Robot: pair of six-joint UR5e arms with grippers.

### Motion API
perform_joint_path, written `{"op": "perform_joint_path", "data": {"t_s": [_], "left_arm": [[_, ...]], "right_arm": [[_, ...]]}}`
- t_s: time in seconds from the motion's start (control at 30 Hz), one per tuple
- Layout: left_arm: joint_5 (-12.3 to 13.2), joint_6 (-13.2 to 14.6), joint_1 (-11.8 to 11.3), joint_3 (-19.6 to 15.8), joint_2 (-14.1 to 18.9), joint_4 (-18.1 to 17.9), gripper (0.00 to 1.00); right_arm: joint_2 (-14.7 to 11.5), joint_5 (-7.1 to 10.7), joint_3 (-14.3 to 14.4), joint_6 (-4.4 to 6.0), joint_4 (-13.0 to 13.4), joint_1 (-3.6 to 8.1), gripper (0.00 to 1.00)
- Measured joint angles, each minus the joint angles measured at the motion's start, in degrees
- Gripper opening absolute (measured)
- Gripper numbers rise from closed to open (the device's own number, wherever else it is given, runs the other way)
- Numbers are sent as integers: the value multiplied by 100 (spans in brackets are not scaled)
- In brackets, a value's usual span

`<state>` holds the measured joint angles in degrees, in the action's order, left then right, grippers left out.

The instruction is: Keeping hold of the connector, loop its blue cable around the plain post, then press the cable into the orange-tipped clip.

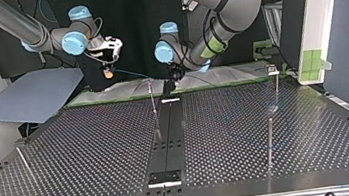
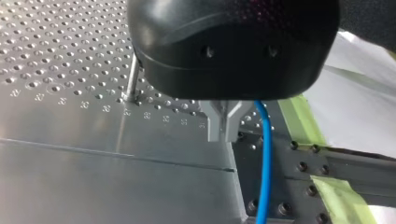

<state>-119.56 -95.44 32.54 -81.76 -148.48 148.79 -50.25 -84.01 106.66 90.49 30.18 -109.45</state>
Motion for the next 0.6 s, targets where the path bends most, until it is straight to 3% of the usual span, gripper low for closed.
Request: {"op": "perform_joint_path", "data": {"t_s": [0.6], "left_arm": [[35, 76, -7, 226, -1, 162, 0]], "right_arm": [[16, -1, 0, 19, 106, 94, 0]]}}
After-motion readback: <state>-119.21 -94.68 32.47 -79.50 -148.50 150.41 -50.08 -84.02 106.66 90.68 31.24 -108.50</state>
